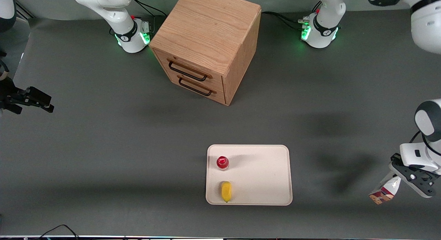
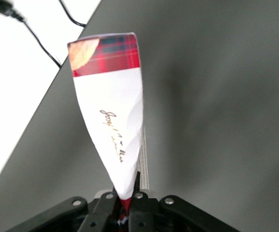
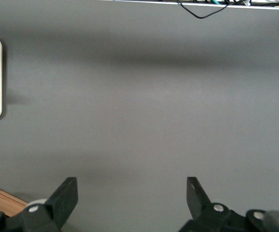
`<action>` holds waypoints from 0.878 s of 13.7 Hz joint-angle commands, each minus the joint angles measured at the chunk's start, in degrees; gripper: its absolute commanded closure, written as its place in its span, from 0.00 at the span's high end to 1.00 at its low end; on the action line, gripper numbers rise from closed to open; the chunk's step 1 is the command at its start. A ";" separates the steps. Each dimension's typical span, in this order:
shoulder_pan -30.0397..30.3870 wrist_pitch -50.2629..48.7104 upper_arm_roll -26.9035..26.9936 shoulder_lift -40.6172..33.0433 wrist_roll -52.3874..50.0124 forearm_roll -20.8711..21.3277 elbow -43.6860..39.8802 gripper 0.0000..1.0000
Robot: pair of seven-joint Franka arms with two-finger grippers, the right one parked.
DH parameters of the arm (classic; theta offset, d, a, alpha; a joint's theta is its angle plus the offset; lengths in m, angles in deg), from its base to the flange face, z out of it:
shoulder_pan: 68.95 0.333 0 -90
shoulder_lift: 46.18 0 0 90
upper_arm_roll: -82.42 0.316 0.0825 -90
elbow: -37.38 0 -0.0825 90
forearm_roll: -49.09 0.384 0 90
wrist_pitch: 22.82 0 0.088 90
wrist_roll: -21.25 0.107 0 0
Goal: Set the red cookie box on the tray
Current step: 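Lift the cookie box with the left gripper and carry it toward the tray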
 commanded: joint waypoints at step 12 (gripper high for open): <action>-24.68 -14.12 -1.68 11.14 -74.58 2.86 -13.06 0.00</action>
